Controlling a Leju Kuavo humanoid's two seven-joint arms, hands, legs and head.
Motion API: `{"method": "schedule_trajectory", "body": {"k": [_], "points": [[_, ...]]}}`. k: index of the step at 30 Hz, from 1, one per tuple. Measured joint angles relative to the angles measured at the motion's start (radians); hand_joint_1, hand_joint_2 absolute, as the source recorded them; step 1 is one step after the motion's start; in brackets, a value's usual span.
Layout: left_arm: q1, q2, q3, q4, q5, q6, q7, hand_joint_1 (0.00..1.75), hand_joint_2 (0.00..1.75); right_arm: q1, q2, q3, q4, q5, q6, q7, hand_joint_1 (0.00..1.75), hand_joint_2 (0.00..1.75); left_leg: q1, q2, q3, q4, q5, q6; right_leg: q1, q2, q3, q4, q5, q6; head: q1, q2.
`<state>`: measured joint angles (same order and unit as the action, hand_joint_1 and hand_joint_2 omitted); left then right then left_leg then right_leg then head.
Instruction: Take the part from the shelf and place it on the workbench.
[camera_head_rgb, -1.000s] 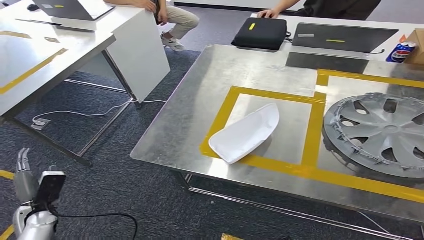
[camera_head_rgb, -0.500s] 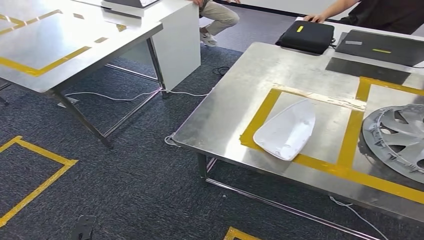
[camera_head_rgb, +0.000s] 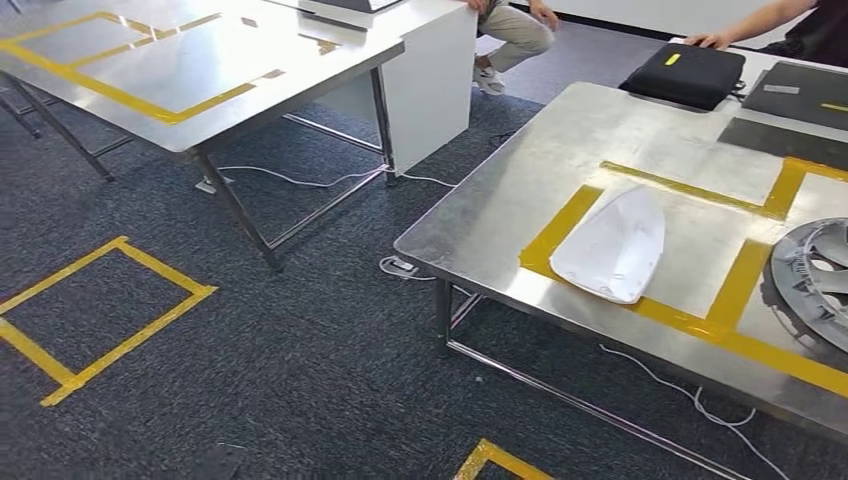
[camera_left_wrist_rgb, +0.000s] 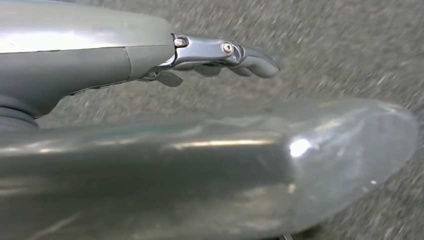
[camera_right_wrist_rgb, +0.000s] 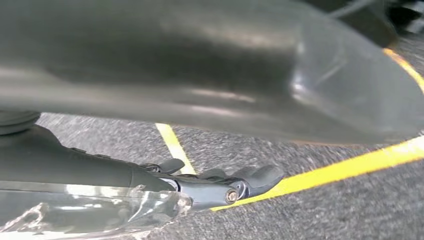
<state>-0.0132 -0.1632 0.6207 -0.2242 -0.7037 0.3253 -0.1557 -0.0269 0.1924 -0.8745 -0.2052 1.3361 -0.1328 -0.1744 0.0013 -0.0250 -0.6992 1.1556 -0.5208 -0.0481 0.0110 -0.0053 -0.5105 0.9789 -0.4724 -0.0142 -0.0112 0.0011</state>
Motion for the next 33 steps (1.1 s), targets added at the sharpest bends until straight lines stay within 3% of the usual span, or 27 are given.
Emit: {"method": "schedule_trajectory", "body": {"k": [1, 2, 3, 4, 6, 8, 9, 10, 11, 13, 15, 16, 17, 18, 19, 20, 21, 23, 24, 26, 27, 29, 31, 32, 33], "points": [[-0.002, -0.002, -0.007, 0.001, -0.005, -0.011, 0.007, 0.00, 0.00, 0.002, 0.001, 0.001, 0.000, 0.005, 0.000, -0.001, 0.00, 0.00, 0.005, 0.007, -0.012, 0.061, -0.028, -0.007, 0.000, -0.018, -0.013, 0.001, 0.010, 0.002, 0.000, 0.000], [-0.003, -0.005, -0.014, 0.002, -0.010, -0.025, 0.017, 0.00, 0.00, 0.002, 0.002, 0.001, 0.000, 0.010, 0.000, -0.003, 0.00, 0.00, 0.010, 0.011, -0.013, 0.102, -0.029, -0.014, 0.000, -0.035, -0.026, 0.002, 0.021, 0.004, 0.000, 0.000], [-0.003, -0.006, -0.019, 0.004, -0.014, -0.038, 0.027, 0.00, 0.00, 0.002, 0.004, 0.002, 0.000, 0.014, 0.000, -0.004, 0.00, 0.00, 0.016, 0.015, 0.002, 0.110, -0.008, -0.021, -0.001, -0.050, -0.040, 0.003, 0.030, 0.007, 0.000, 0.000], [-0.002, -0.006, -0.024, 0.005, -0.017, -0.050, 0.035, 0.00, 0.00, 0.001, 0.005, 0.003, 0.000, 0.018, 0.000, -0.005, 0.00, 0.00, 0.021, 0.022, 0.035, 0.086, 0.021, -0.028, -0.002, -0.064, -0.054, 0.006, 0.039, 0.012, 0.000, 0.000], [-0.004, -0.008, -0.032, 0.006, -0.020, -0.063, 0.044, 0.00, 0.00, 0.000, 0.007, 0.003, 0.000, 0.021, 0.000, -0.005, 0.00, 0.00, 0.029, 0.065, 0.142, -0.041, 0.049, -0.039, -0.002, -0.090, -0.077, 0.018, 0.051, 0.025, -0.001, 0.000], [-0.010, -0.010, -0.039, 0.007, -0.021, -0.070, 0.049, 0.00, 0.00, -0.001, 0.008, 0.003, 0.000, 0.022, 0.000, -0.005, 0.00, 0.00, 0.024, 0.099, 0.218, -0.156, 0.029, -0.027, -0.002, -0.114, -0.091, 0.033, 0.061, 0.040, 0.000, 0.000], [-0.011, -0.010, -0.042, 0.008, -0.021, -0.074, 0.052, 0.00, 0.00, -0.002, 0.009, 0.003, 0.000, 0.023, 0.000, -0.004, 0.00, 0.00, 0.018, 0.097, 0.227, -0.181, 0.019, -0.013, -0.005, -0.126, -0.096, 0.037, 0.066, 0.047, 0.002, 0.000], [-0.009, -0.010, -0.044, 0.008, -0.022, -0.079, 0.057, 0.00, 0.00, -0.004, 0.010, 0.003, 0.000, 0.024, 0.000, -0.002, 0.00, 0.00, 0.013, 0.087, 0.221, -0.187, 0.018, 0.003, -0.008, -0.137, -0.098, 0.039, 0.072, 0.053, 0.003, 0.000], [-0.005, -0.008, -0.045, 0.009, -0.024, -0.083, 0.061, 0.00, 0.00, -0.005, 0.012, 0.003, 0.000, 0.025, 0.000, 0.000, 0.00, 0.00, 0.010, 0.078, 0.213, -0.187, 0.024, 0.016, -0.014, -0.132, -0.102, 0.043, 0.069, 0.060, 0.003, 0.000], [0.001, -0.006, -0.047, 0.009, -0.030, -0.093, 0.066, 0.00, 0.00, -0.003, 0.013, 0.004, 0.000, 0.025, 0.001, 0.002, 0.00, 0.00, 0.008, 0.058, 0.195, -0.189, 0.044, 0.039, -0.021, -0.079, -0.119, 0.092, 0.011, 0.070, 0.005, 0.000], [-0.001, -0.005, -0.051, 0.009, -0.035, -0.104, 0.067, 0.00, 0.00, 0.001, 0.014, 0.004, 0.000, 0.026, 0.002, 0.002, 0.00, 0.00, 0.004, 0.032, 0.166, -0.189, 0.070, 0.050, -0.020, -0.016, -0.154, 0.211, -0.088, 0.070, 0.007, 0.000], [-0.003, -0.005, -0.053, 0.009, -0.037, -0.112, 0.067, 0.00, 0.00, 0.002, 0.014, 0.004, 0.000, 0.026, 0.003, 0.001, 0.00, 0.00, 0.001, 0.018, 0.150, -0.188, 0.083, 0.052, -0.017, -0.004, -0.167, 0.271, -0.121, 0.066, 0.007, 0.000], [-0.003, -0.004, -0.055, 0.009, -0.038, -0.120, 0.066, 0.00, 0.00, 0.001, 0.014, 0.004, 0.000, 0.026, 0.004, 0.001, 0.00, 0.00, -0.003, 0.003, 0.133, -0.188, 0.095, 0.053, -0.013, 0.002, -0.168, 0.308, -0.131, 0.061, 0.008, 0.000], [-0.002, -0.004, -0.057, 0.009, -0.038, -0.129, 0.062, 0.00, 0.00, 0.001, 0.014, 0.004, 0.000, 0.026, 0.005, 0.000, 0.00, 0.00, -0.005, -0.011, 0.116, -0.188, 0.107, 0.054, -0.009, 0.005, -0.155, 0.313, -0.118, 0.054, 0.007, 0.000], [0.000, -0.004, -0.057, 0.009, -0.038, -0.138, 0.057, 0.00, 0.00, 0.000, 0.013, 0.004, 0.000, 0.026, 0.006, -0.001, 0.00, 0.00, -0.007, -0.025, 0.101, -0.187, 0.118, 0.053, -0.004, 0.010, -0.124, 0.284, -0.088, 0.046, 0.007, 0.000], [0.001, -0.003, -0.058, 0.009, -0.038, -0.147, 0.052, 0.00, 0.00, 0.000, 0.013, 0.004, 0.000, 0.027, 0.007, -0.002, 0.00, 0.00, -0.008, -0.040, 0.087, -0.187, 0.129, 0.051, -0.001, 0.024, -0.079, 0.227, -0.059, 0.038, 0.007, 0.000], [0.002, -0.003, -0.058, 0.009, -0.039, -0.154, 0.046, 0.00, 0.00, 0.000, 0.012, 0.004, 0.000, 0.027, 0.008, -0.003, 0.00, 0.00, -0.009, -0.052, 0.076, -0.187, 0.140, 0.048, 0.001, 0.049, -0.026, 0.153, -0.048, 0.029, 0.007, 0.000], [0.002, -0.003, -0.061, 0.009, -0.040, -0.162, 0.037, 0.00, 0.00, -0.001, 0.011, 0.004, 0.000, 0.028, 0.009, -0.005, 0.00, 0.00, -0.009, -0.074, 0.062, -0.185, 0.160, 0.041, 0.003, 0.087, 0.049, 0.035, -0.061, 0.022, 0.008, 0.000], [0.002, -0.003, -0.062, 0.009, -0.042, -0.164, 0.033, 0.00, 0.00, -0.002, 0.011, 0.004, 0.000, 0.029, 0.010, -0.006, 0.00, 0.00, -0.009, -0.085, 0.059, -0.186, 0.168, 0.036, 0.004, 0.092, 0.063, 0.008, -0.072, 0.021, 0.008, 0.000], [0.006, -0.002, -0.064, 0.009, -0.048, -0.164, 0.029, 0.00, 0.00, -0.002, 0.011, 0.004, 0.000, 0.032, 0.010, -0.007, 0.00, 0.00, -0.006, -0.101, 0.054, -0.187, 0.179, 0.026, 0.004, 0.068, 0.060, -0.002, -0.065, 0.015, 0.010, 0.000], [0.009, -0.001, -0.064, 0.010, -0.052, -0.162, 0.027, 0.00, 0.00, -0.003, 0.012, 0.004, 0.000, 0.034, 0.009, -0.007, 0.00, 0.00, -0.005, -0.090, 0.047, -0.176, 0.166, 0.022, 0.003, 0.055, 0.057, -0.003, -0.058, 0.008, 0.009, 0.000], [0.012, 0.000, -0.064, 0.010, -0.055, -0.149, 0.026, 0.00, 0.00, -0.001, 0.012, 0.004, 0.000, 0.036, 0.008, -0.007, 0.00, 0.00, -0.004, -0.041, 0.015, -0.099, 0.094, 0.016, 0.000, 0.026, 0.047, -0.008, -0.042, -0.001, 0.005, 0.000], [0.009, 0.000, -0.064, 0.010, -0.053, -0.131, 0.025, 0.00, 0.00, 0.005, 0.012, 0.003, 0.000, 0.037, 0.007, -0.006, 0.00, 0.00, 0.000, 0.001, -0.032, 0.036, 0.009, 0.004, 0.000, -0.006, 0.033, -0.007, -0.032, -0.002, 0.003, 0.000], [0.009, 0.000, -0.064, 0.010, -0.052, -0.124, 0.025, 0.00, 0.00, 0.007, 0.012, 0.003, 0.000, 0.037, 0.006, -0.006, 0.00, 0.00, 0.003, 0.008, -0.045, 0.086, -0.010, -0.002, 0.000, -0.024, 0.027, -0.007, -0.029, -0.001, 0.003, 0.000], [0.010, 0.000, -0.064, 0.010, -0.051, -0.120, 0.025, 0.00, 0.00, 0.009, 0.012, 0.003, 0.000, 0.037, 0.006, -0.006, 0.00, 0.00, 0.007, 0.013, -0.039, 0.104, -0.008, -0.007, -0.001, -0.041, 0.022, -0.006, -0.026, 0.001, 0.003, 0.000]]}}
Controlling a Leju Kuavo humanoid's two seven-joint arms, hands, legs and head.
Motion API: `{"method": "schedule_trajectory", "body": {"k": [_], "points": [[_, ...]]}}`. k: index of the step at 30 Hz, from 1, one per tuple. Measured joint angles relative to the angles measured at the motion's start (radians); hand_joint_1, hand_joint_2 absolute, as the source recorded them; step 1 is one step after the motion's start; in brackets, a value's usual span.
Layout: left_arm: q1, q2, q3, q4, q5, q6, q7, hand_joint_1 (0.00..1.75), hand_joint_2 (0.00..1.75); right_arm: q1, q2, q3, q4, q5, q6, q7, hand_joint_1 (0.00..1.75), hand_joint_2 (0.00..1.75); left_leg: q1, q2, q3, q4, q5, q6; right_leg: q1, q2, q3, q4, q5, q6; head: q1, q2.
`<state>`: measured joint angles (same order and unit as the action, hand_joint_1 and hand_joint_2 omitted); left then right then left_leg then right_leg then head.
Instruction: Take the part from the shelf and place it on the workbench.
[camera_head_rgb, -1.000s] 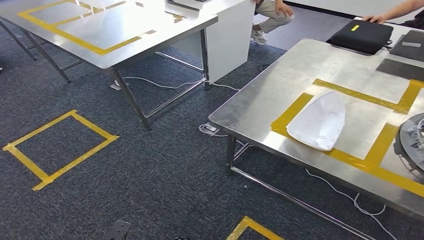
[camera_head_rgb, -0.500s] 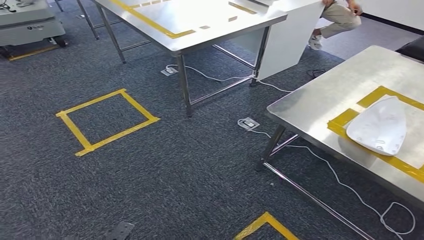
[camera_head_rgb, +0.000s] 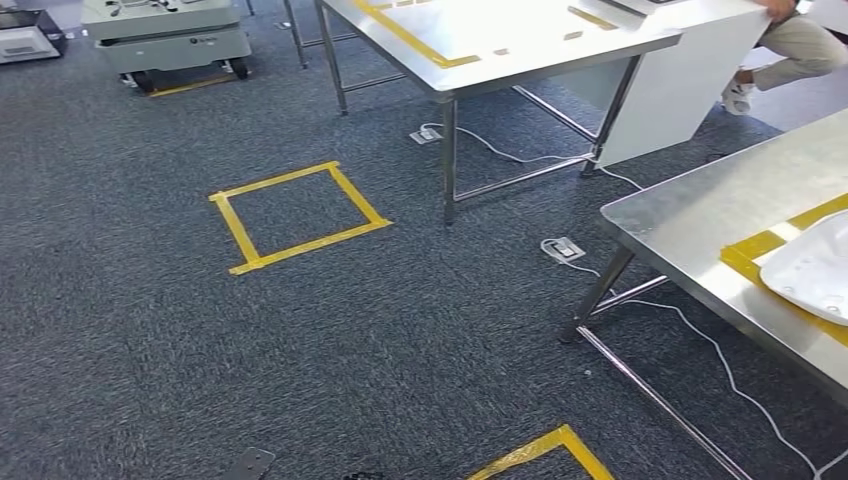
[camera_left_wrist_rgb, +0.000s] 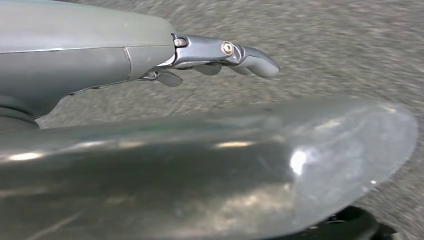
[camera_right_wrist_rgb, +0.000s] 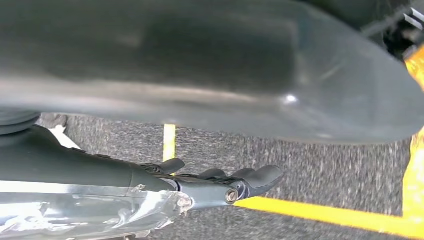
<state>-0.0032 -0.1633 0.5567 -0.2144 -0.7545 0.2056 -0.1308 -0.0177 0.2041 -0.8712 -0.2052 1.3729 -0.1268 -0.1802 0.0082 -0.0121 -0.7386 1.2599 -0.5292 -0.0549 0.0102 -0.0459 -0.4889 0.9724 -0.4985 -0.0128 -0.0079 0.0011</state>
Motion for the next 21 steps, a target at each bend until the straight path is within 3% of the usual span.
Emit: {"method": "schedule_trajectory", "body": {"k": [2, 3, 4, 6, 8, 10, 12, 14, 15, 16, 17, 19, 21], "points": [[0.002, 0.000, 0.000, 0.000, -0.001, 0.001, 0.000, 0.00, 0.00, 0.000, 0.000, 0.000, 0.000, 0.001, 0.000, 0.001, 0.00, 0.00, 0.007, 0.020, 0.073, -0.082, 0.041, -0.008, -0.002, -0.029, -0.003, 0.002, 0.003, 0.006, 0.000, 0.000], [0.002, -0.001, 0.000, 0.000, -0.003, 0.000, 0.000, 0.00, 0.00, 0.000, 0.000, 0.000, 0.000, 0.002, 0.000, 0.001, 0.00, 0.00, 0.009, 0.049, 0.127, -0.154, 0.062, -0.013, -0.001, -0.041, -0.005, 0.005, 0.003, 0.012, -0.001, 0.000], [0.000, -0.001, 0.000, 0.000, -0.004, -0.003, 0.000, 0.00, 0.00, 0.000, 0.000, 0.000, 0.000, 0.003, 0.000, 0.002, 0.00, 0.00, 0.009, 0.073, 0.171, -0.215, 0.076, -0.011, 0.001, -0.053, -0.007, 0.009, 0.001, 0.017, -0.001, 0.000], [-0.002, -0.003, 0.000, 0.001, -0.005, -0.007, 0.000, 0.00, 0.00, -0.001, -0.001, 0.000, 0.000, 0.003, 0.000, 0.003, 0.00, 0.00, 0.005, 0.098, 0.207, -0.275, 0.078, 0.003, 0.005, -0.073, -0.006, 0.017, -0.002, 0.030, 0.000, 0.000], [0.000, -0.002, 0.000, 0.002, 0.000, -0.009, -0.001, 0.00, 0.00, -0.005, 0.000, 0.001, 0.000, 0.007, 0.000, 0.005, 0.00, 0.00, 0.003, 0.073, 0.199, -0.280, 0.077, 0.024, 0.002, -0.082, -0.003, 0.022, -0.006, 0.041, 0.003, 0.000], [0.002, 0.000, 0.002, 0.002, 0.010, -0.010, -0.006, 0.00, 0.00, -0.008, 0.000, 0.002, 0.000, 0.015, -0.001, 0.008, 0.00, 0.00, 0.004, 0.050, 0.193, -0.282, 0.081, 0.041, -0.004, -0.036, -0.021, 0.059, -0.034, 0.053, 0.006, 0.000], [-0.001, 0.003, 0.003, 0.002, 0.016, -0.008, -0.010, 0.00, 0.00, -0.007, 0.001, 0.005, 0.000, 0.022, -0.001, 0.011, 0.00, 0.00, 0.003, 0.025, 0.185, -0.282, 0.087, 0.052, -0.008, 0.023, -0.077, 0.179, -0.097, 0.058, 0.011, 0.000], [-0.002, 0.005, 0.005, 0.002, 0.018, -0.007, -0.010, 0.00, 0.00, -0.004, 0.001, 0.007, 0.000, 0.025, -0.002, 0.014, 0.00, 0.00, -0.001, -0.004, 0.178, -0.282, 0.093, 0.059, -0.008, 0.040, -0.141, 0.309, -0.143, 0.056, 0.012, 0.000], [-0.001, 0.006, 0.007, 0.002, 0.018, -0.007, -0.010, 0.00, 0.00, -0.003, 0.001, 0.008, 0.000, 0.026, -0.002, 0.015, 0.00, 0.00, -0.003, -0.020, 0.175, -0.282, 0.096, 0.060, -0.008, 0.042, -0.154, 0.330, -0.139, 0.053, 0.012, 0.000], [0.000, 0.007, 0.008, 0.002, 0.018, -0.006, -0.009, 0.00, 0.00, -0.002, 0.002, 0.008, 0.000, 0.027, -0.002, 0.015, 0.00, 0.00, -0.004, -0.035, 0.174, -0.282, 0.098, 0.059, -0.008, 0.045, -0.146, 0.308, -0.115, 0.050, 0.011, 0.000], [0.002, 0.007, 0.009, 0.002, 0.019, -0.006, -0.007, 0.00, 0.00, -0.002, 0.002, 0.010, 0.000, 0.029, -0.002, 0.015, 0.00, 0.00, -0.004, -0.051, 0.174, -0.282, 0.101, 0.057, -0.009, 0.052, -0.120, 0.250, -0.077, 0.047, 0.011, 0.000], [0.001, 0.007, 0.011, 0.002, 0.022, -0.008, -0.004, 0.00, 0.00, -0.004, 0.003, 0.013, 0.000, 0.034, -0.002, 0.015, 0.00, 0.00, -0.005, -0.078, 0.171, -0.280, 0.106, 0.051, -0.014, 0.098, -0.055, 0.107, -0.017, 0.042, 0.011, 0.000], [0.000, 0.008, 0.012, 0.002, 0.025, -0.017, -0.002, 0.00, 0.00, -0.006, 0.003, 0.017, 0.000, 0.038, -0.002, 0.017, 0.00, 0.00, -0.004, -0.100, 0.163, -0.280, 0.114, 0.040, -0.015, 0.130, -0.028, 0.040, -0.002, 0.039, 0.010, 0.000]]}}
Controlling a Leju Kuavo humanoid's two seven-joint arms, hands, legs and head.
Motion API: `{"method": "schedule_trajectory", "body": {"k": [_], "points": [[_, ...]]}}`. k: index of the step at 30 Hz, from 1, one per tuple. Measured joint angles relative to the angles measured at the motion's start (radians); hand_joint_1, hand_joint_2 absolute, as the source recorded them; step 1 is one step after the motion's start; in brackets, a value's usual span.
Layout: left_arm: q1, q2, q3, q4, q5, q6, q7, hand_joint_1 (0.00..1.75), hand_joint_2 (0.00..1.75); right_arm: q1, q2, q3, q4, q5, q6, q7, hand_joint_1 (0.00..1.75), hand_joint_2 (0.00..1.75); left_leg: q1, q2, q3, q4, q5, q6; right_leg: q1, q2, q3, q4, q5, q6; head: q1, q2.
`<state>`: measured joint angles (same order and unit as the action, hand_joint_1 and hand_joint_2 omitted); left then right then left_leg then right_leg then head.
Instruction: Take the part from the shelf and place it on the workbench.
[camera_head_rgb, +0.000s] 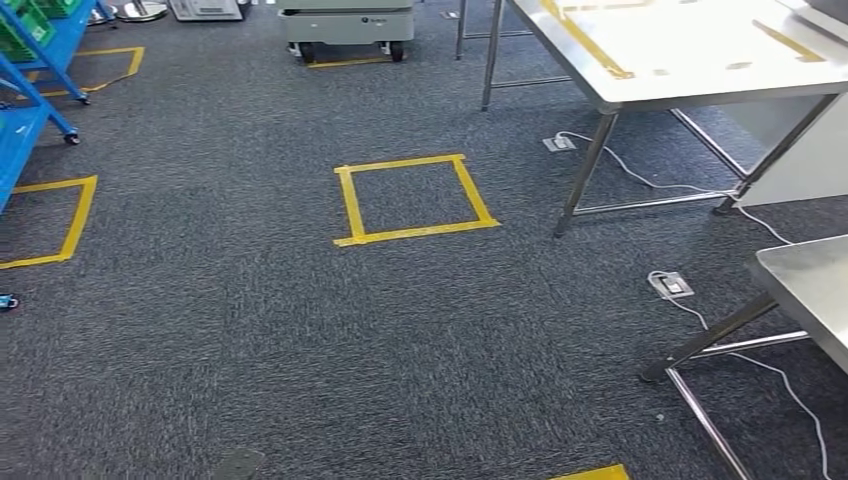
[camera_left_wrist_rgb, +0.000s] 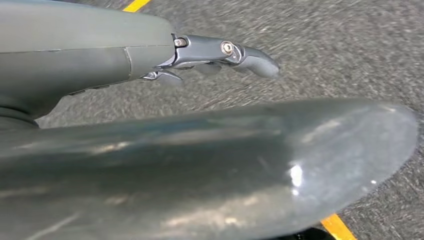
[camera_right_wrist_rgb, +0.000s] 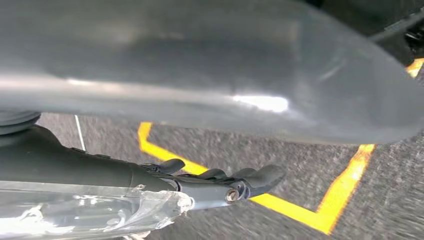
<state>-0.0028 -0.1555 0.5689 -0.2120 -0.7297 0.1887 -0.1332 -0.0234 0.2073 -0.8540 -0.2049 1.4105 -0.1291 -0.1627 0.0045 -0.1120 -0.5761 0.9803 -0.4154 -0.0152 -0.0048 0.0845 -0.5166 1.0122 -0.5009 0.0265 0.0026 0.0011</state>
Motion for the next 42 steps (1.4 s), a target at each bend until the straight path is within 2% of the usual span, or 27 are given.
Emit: {"method": "schedule_trajectory", "body": {"k": [2, 4, 6, 8, 9, 10, 11, 12, 14, 15, 17, 18, 20, 22, 23, 24, 25, 27, 28, 30, 31, 33, 35, 37, 39, 40, 42], "points": [[0.003, 0.001, 0.003, 0.001, 0.002, -0.011, 0.001, 0.00, 0.00, -0.002, 0.000, 0.003, 0.000, 0.001, 0.000, 0.003, 0.00, 0.00, 0.004, -0.018, -0.009, -0.003, 0.009, -0.014, 0.004, -0.015, 0.000, -0.004, 0.005, -0.009, 0.000, 0.000], [0.006, 0.001, 0.006, 0.003, 0.002, -0.018, 0.002, 0.00, 0.00, -0.003, 0.002, 0.006, 0.000, 0.003, 0.000, 0.005, 0.00, 0.00, 0.004, 0.014, -0.026, 0.021, -0.010, -0.023, 0.004, -0.039, 0.001, -0.010, 0.016, -0.023, -0.003, 0.000], [0.004, 0.001, 0.007, 0.004, 0.000, -0.027, 0.004, 0.00, 0.00, -0.001, 0.002, 0.007, 0.000, 0.003, 0.000, 0.007, 0.00, 0.00, 0.001, 0.072, -0.074, 0.119, -0.075, -0.028, 0.004, -0.068, -0.003, -0.015, 0.023, -0.032, -0.007, 0.000], [0.000, 0.001, 0.007, 0.004, -0.006, -0.039, 0.008, 0.00, 0.00, 0.003, 0.002, 0.008, 0.000, 0.003, 0.000, 0.008, 0.00, 0.00, 0.002, 0.094, -0.131, 0.246, -0.134, -0.035, 0.006, -0.101, -0.008, -0.015, 0.024, -0.034, -0.008, 0.000], [0.001, 0.001, 0.007, 0.004, -0.010, -0.045, 0.011, 0.00, 0.00, 0.004, 0.002, 0.008, 0.000, 0.003, 0.000, 0.008, 0.00, 0.00, 0.002, 0.098, -0.141, 0.276, -0.140, -0.036, 0.006, -0.117, -0.010, -0.015, 0.024, -0.034, -0.008, 0.000], [0.003, 0.002, 0.007, 0.004, -0.012, -0.050, 0.014, 0.00, 0.00, 0.004, 0.002, 0.008, 0.000, 0.003, 0.000, 0.009, 0.00, 0.00, 0.002, 0.101, -0.133, 0.269, -0.127, -0.037, 0.007, -0.132, -0.010, -0.015, 0.024, -0.034, -0.008, 0.000], [0.004, 0.004, 0.007, 0.004, -0.013, -0.054, 0.016, 0.00, 0.00, 0.003, 0.003, 0.008, 0.000, 0.003, 0.000, 0.009, 0.00, 0.00, 0.002, 0.108, -0.103, 0.224, -0.099, -0.037, 0.007, -0.146, -0.010, -0.015, 0.024, -0.033, -0.009, 0.000], [0.005, 0.005, 0.007, 0.004, -0.014, -0.057, 0.016, 0.00, 0.00, 0.002, 0.003, 0.008, 0.000, 0.003, 0.000, 0.009, 0.00, 0.00, 0.001, 0.127, -0.061, 0.157, -0.067, -0.036, 0.008, -0.158, -0.008, -0.015, 0.023, -0.031, -0.009, 0.000], [0.000, 0.006, 0.007, 0.004, -0.016, -0.060, 0.017, 0.00, 0.00, 0.001, 0.003, 0.008, 0.000, 0.003, 0.001, 0.010, 0.00, 0.00, -0.002, 0.172, 0.009, 0.034, -0.030, -0.029, 0.015, -0.181, -0.008, -0.010, 0.018, -0.023, -0.009, 0.000], [-0.002, 0.006, 0.007, 0.004, -0.018, -0.061, 0.018, 0.00, 0.00, -0.001, 0.003, 0.008, 0.000, 0.003, 0.001, 0.010, 0.00, 0.00, -0.004, 0.184, 0.023, 0.005, -0.026, -0.023, 0.019, -0.191, -0.007, -0.008, 0.016, -0.019, -0.008, 0.000], [0.000, 0.006, 0.007, 0.004, -0.023, -0.065, 0.021, 0.00, 0.00, -0.005, 0.003, 0.008, 0.000, 0.004, 0.001, 0.010, 0.00, 0.00, -0.006, 0.167, 0.022, -0.005, -0.025, -0.008, 0.021, -0.213, -0.004, -0.007, 0.013, -0.010, -0.006, 0.000], [0.003, 0.007, 0.008, 0.004, -0.025, -0.068, 0.023, 0.00, 0.00, -0.007, 0.003, 0.008, 0.000, 0.005, 0.001, 0.010, 0.00, 0.00, -0.004, 0.156, 0.021, -0.006, -0.024, -0.003, 0.019, -0.212, -0.003, -0.004, 0.008, -0.005, -0.005, 0.000], [0.005, 0.008, 0.008, 0.004, -0.029, -0.072, 0.028, 0.00, 0.00, -0.010, 0.004, 0.009, 0.000, 0.006, 0.002, 0.009, 0.00, 0.00, 0.000, 0.134, 0.020, -0.008, -0.019, 0.009, 0.013, -0.167, -0.023, 0.048, -0.029, 0.006, -0.002, 0.000], [0.003, 0.009, 0.008, 0.004, -0.032, -0.073, 0.031, 0.00, 0.00, -0.008, 0.005, 0.010, 0.000, 0.007, 0.002, 0.008, 0.00, 0.00, 0.002, 0.111, 0.016, -0.008, -0.015, 0.016, 0.009, -0.108, -0.085, 0.181, -0.097, 0.013, 0.002, 0.000], [0.002, 0.009, 0.008, 0.004, -0.031, -0.075, 0.029, 0.00, 0.00, -0.007, 0.006, 0.010, 0.001, 0.006, 0.002, 0.007, 0.00, 0.00, 0.002, 0.097, 0.013, -0.008, -0.013, 0.018, 0.009, -0.095, -0.119, 0.251, -0.124, 0.014, 0.003, 0.000], [0.003, 0.010, 0.009, 0.004, -0.029, -0.080, 0.023, 0.00, 0.00, -0.006, 0.006, 0.010, 0.001, 0.006, 0.002, 0.005, 0.00, 0.00, 0.002, 0.082, 0.012, -0.008, -0.011, 0.018, 0.008, -0.090, -0.141, 0.293, -0.132, 0.015, 0.003, 0.000], [0.005, 0.011, 0.010, 0.004, -0.027, -0.086, 0.015, 0.00, 0.00, -0.005, 0.006, 0.010, 0.001, 0.005, 0.001, 0.002, 0.00, 0.00, 0.002, 0.068, 0.011, -0.008, -0.010, 0.017, 0.008, -0.088, -0.144, 0.295, -0.119, 0.014, 0.002, 0.000], [0.007, 0.011, 0.013, 0.004, -0.030, -0.100, -0.006, 0.00, 0.00, -0.004, 0.006, 0.010, 0.001, 0.005, 0.000, -0.001, 0.00, 0.00, 0.003, 0.038, 0.011, -0.007, -0.007, 0.012, 0.002, -0.069, -0.096, 0.187, -0.050, 0.014, 0.002, 0.000], [0.007, 0.011, 0.013, 0.004, -0.036, -0.104, -0.014, 0.00, 0.00, -0.005, 0.006, 0.010, 0.001, 0.006, 0.000, -0.001, 0.00, 0.00, 0.003, 0.024, 0.009, -0.005, -0.005, 0.007, -0.003, -0.042, -0.062, 0.112, -0.019, 0.016, 0.003, 0.000], [0.005, 0.012, 0.013, 0.004, -0.044, -0.107, -0.022, 0.00, 0.00, -0.005, 0.007, 0.010, 0.002, 0.011, 0.000, 0.005, 0.00, 0.00, 0.002, -0.002, 0.002, -0.003, -0.001, -0.004, -0.010, 0.000, -0.021, 0.018, 0.010, 0.014, 0.003, 0.000], [0.006, 0.012, 0.013, 0.004, -0.046, -0.108, -0.024, 0.00, 0.00, -0.004, 0.007, 0.010, 0.003, 0.013, 0.000, 0.008, 0.00, 0.00, 0.003, -0.013, -0.003, -0.003, 0.003, -0.011, -0.010, 0.005, -0.017, 0.008, 0.009, 0.010, 0.003, 0.000], [0.013, 0.012, 0.014, 0.004, -0.047, -0.108, -0.024, 0.00, 0.00, -0.004, 0.008, 0.010, 0.003, 0.015, 0.000, 0.010, 0.00, 0.00, 0.009, -0.024, -0.012, -0.005, 0.009, -0.024, -0.006, -0.018, -0.018, 0.009, 0.015, -0.006, 0.003, 0.000], [0.017, 0.012, 0.014, 0.005, -0.047, -0.108, -0.024, 0.00, 0.00, -0.004, 0.008, 0.010, 0.003, 0.016, 0.000, 0.010, 0.00, 0.00, 0.008, 0.018, -0.035, 0.036, -0.022, -0.032, -0.005, -0.044, -0.020, 0.004, 0.024, -0.021, -0.002, 0.000], [0.013, 0.010, 0.014, 0.005, -0.046, -0.110, -0.024, 0.00, 0.00, -0.001, 0.008, 0.010, 0.003, 0.017, -0.001, 0.010, 0.00, 0.00, 0.004, 0.077, -0.091, 0.154, -0.093, -0.036, -0.002, -0.074, -0.023, 0.002, 0.027, -0.029, -0.008, 0.000], [0.010, 0.009, 0.016, 0.005, -0.041, -0.113, -0.022, 0.00, 0.00, 0.003, 0.008, 0.010, 0.004, 0.017, -0.004, 0.008, 0.00, 0.00, 0.005, 0.096, -0.141, 0.270, -0.141, -0.039, 0.002, -0.107, -0.027, 0.002, 0.026, -0.031, -0.008, 0.000], [0.010, 0.009, 0.019, 0.005, -0.038, -0.115, -0.021, 0.00, 0.00, 0.004, 0.008, 0.010, 0.004, 0.017, -0.007, 0.005, 0.00, 0.00, 0.005, 0.099, -0.143, 0.284, -0.138, -0.039, 0.004, -0.123, -0.027, 0.002, 0.026, -0.031, -0.008, 0.000], [0.011, 0.009, 0.023, 0.005, -0.044, -0.116, -0.016, 0.00, 0.00, 0.003, 0.008, 0.010, 0.004, 0.015, -0.013, -0.003, 0.00, 0.00, 0.004, 0.113, -0.088, 0.201, -0.087, -0.036, 0.004, -0.151, -0.026, 0.002, 0.025, -0.030, -0.009, 0.000]]}}
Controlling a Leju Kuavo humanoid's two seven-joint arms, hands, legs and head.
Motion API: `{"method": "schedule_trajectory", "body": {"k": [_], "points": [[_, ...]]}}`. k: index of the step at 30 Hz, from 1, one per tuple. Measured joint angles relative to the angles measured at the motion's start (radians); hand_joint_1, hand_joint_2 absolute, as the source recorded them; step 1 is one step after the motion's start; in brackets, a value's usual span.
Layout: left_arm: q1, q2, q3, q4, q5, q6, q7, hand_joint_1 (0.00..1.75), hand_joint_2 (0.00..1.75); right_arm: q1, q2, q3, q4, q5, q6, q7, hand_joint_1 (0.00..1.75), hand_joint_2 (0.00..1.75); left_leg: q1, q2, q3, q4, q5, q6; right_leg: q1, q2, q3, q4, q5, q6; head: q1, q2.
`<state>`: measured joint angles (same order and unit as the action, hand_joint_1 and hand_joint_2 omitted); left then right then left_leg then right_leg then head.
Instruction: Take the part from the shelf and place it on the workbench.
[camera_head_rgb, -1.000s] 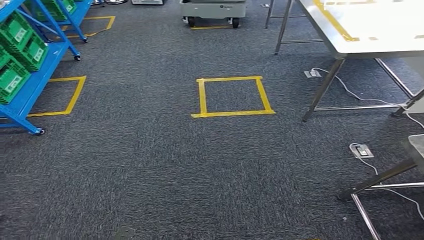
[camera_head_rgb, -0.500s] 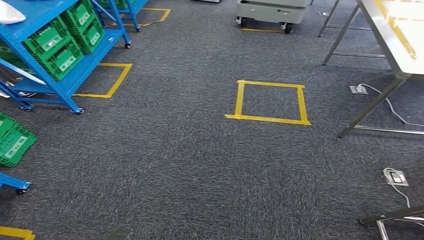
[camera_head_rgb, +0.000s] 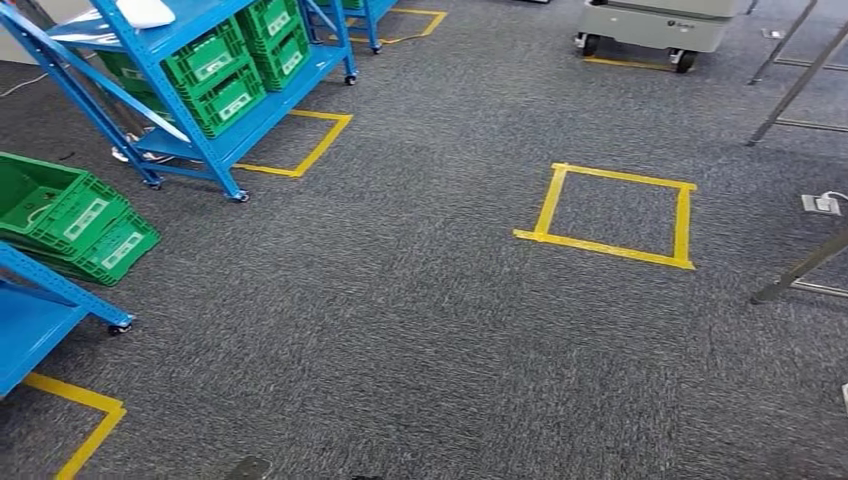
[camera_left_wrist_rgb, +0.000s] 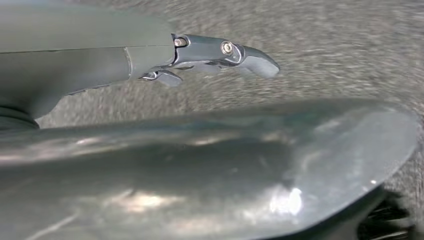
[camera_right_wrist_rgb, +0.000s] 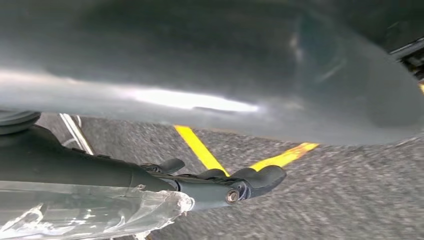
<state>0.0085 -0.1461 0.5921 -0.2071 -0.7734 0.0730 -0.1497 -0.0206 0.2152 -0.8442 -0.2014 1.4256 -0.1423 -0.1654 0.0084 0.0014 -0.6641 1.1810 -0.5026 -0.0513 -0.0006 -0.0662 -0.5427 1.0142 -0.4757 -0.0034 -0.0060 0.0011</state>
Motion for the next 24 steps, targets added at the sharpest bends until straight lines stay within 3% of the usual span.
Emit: {"method": "schedule_trajectory", "body": {"k": [2, 3, 4, 6, 8, 10, 12, 13, 14, 15, 17, 19, 21, 22, 24], "points": [[-0.002, 0.001, 0.001, 0.000, -0.018, 0.003, 0.002, 0.00, 0.00, 0.000, 0.000, 0.000, 0.000, -0.002, -0.004, -0.008, 0.00, 0.00, -0.004, 0.045, 0.080, -0.136, 0.048, 0.006, 0.004, -0.022, 0.003, 0.002, -0.004, 0.006, 0.000, 0.000], [-0.004, 0.001, 0.001, 0.000, -0.025, 0.006, 0.001, 0.00, 0.00, 0.000, 0.000, 0.000, 0.000, -0.004, -0.006, -0.011, 0.00, 0.00, -0.007, 0.061, 0.103, -0.179, 0.058, 0.011, 0.007, -0.032, 0.004, 0.004, -0.006, 0.011, 0.000, 0.000], [-0.005, 0.001, 0.001, 0.000, -0.029, 0.008, -0.001, 0.00, 0.00, 0.000, 0.000, 0.000, 0.000, -0.005, -0.008, -0.013, 0.00, 0.00, -0.010, 0.067, 0.112, -0.199, 0.059, 0.015, 0.009, -0.043, 0.006, 0.004, -0.008, 0.016, 0.001, 0.000], [-0.002, 0.000, 0.001, 0.000, -0.032, 0.014, -0.002, 0.00, 0.00, -0.002, 0.000, 0.000, 0.000, -0.007, -0.010, -0.015, 0.00, 0.00, -0.009, 0.044, 0.109, -0.204, 0.061, 0.026, 0.009, -0.057, 0.010, 0.002, -0.010, 0.027, 0.002, 0.000], [0.003, 0.000, 0.002, 0.000, -0.038, 0.025, -0.002, 0.00, 0.00, -0.003, 0.001, 0.000, 0.000, -0.007, -0.011, -0.009, 0.00, 0.00, -0.005, 0.023, 0.109, -0.207, 0.066, 0.038, 0.004, -0.016, 0.000, 0.033, -0.034, 0.039, 0.005, 0.000], [0.000, -0.001, 0.002, 0.000, -0.046, 0.035, -0.001, 0.00, 0.00, 0.000, 0.002, 0.000, 0.000, -0.006, -0.011, 0.001, 0.00, 0.00, -0.002, 0.001, 0.108, -0.208, 0.069, 0.046, 0.000, 0.044, -0.048, 0.141, -0.094, 0.048, 0.010, 0.000], [-0.004, -0.004, 0.002, 0.000, -0.054, 0.032, 0.004, 0.00, 0.00, 0.006, 0.003, 0.000, 0.000, 0.000, -0.011, 0.008, 0.00, 0.00, -0.002, -0.027, 0.106, -0.208, 0.071, 0.049, -0.001, 0.061, -0.110, 0.270, -0.145, 0.050, 0.010, 0.000], [-0.004, -0.004, 0.002, 0.000, -0.058, 0.029, 0.011, 0.00, 0.00, 0.008, 0.003, 0.000, 0.000, 0.003, -0.011, 0.009, 0.00, 0.00, -0.002, -0.042, 0.105, -0.208, 0.071, 0.048, -0.001, 0.062, -0.126, 0.299, -0.146, 0.050, 0.010, 0.000], [-0.003, -0.005, 0.002, 0.000, -0.061, 0.027, 0.019, 0.00, 0.00, 0.008, 0.003, 0.000, 0.000, 0.006, -0.011, 0.008, 0.00, 0.00, -0.001, -0.057, 0.106, -0.207, 0.072, 0.047, -0.002, 0.064, -0.121, 0.283, -0.125, 0.050, 0.010, 0.000], [-0.003, -0.005, 0.002, 0.000, -0.063, 0.025, 0.026, 0.00, 0.00, 0.007, 0.003, 0.000, 0.000, 0.009, -0.012, 0.005, 0.00, 0.00, 0.000, -0.072, 0.106, -0.207, 0.073, 0.045, -0.004, 0.071, -0.097, 0.227, -0.087, 0.049, 0.010, 0.000], [-0.005, -0.004, 0.003, 0.000, -0.068, 0.025, 0.033, 0.00, 0.00, 0.005, 0.004, 0.000, 0.001, 0.010, -0.013, -0.001, 0.00, 0.00, 0.001, -0.101, 0.104, -0.203, 0.075, 0.038, -0.012, 0.122, -0.032, 0.082, -0.023, 0.049, 0.010, 0.000], [-0.007, -0.004, 0.004, 0.000, -0.072, 0.024, 0.035, 0.00, 0.00, 0.004, 0.006, 0.000, 0.002, 0.010, -0.014, -0.004, 0.00, 0.00, 0.002, -0.123, 0.096, -0.201, 0.079, 0.026, -0.017, 0.162, -0.001, 0.014, -0.008, 0.045, 0.010, 0.000], [-0.004, -0.004, 0.005, 0.000, -0.073, 0.021, 0.035, 0.00, 0.00, 0.003, 0.009, 0.000, 0.002, 0.011, -0.013, -0.002, 0.00, 0.00, 0.006, -0.144, 0.088, -0.205, 0.087, 0.012, -0.014, 0.149, 0.001, 0.012, -0.007, 0.032, 0.009, 0.000], [-0.002, -0.004, 0.006, 0.000, -0.073, 0.020, 0.035, 0.00, 0.00, 0.003, 0.010, 0.000, 0.002, 0.012, -0.013, -0.001, 0.00, 0.00, 0.007, -0.136, 0.084, -0.204, 0.086, 0.007, -0.012, 0.137, 0.002, 0.011, -0.004, 0.024, 0.009, 0.000], [-0.001, -0.004, 0.007, 0.000, -0.073, 0.018, 0.035, 0.00, 0.00, 0.004, 0.013, 0.000, 0.002, 0.013, -0.013, 0.000, 0.00, 0.00, 0.005, -0.084, 0.057, -0.153, 0.051, 0.000, -0.012, 0.108, 0.001, 0.006, 0.002, 0.009, 0.003, 0.000]]}}
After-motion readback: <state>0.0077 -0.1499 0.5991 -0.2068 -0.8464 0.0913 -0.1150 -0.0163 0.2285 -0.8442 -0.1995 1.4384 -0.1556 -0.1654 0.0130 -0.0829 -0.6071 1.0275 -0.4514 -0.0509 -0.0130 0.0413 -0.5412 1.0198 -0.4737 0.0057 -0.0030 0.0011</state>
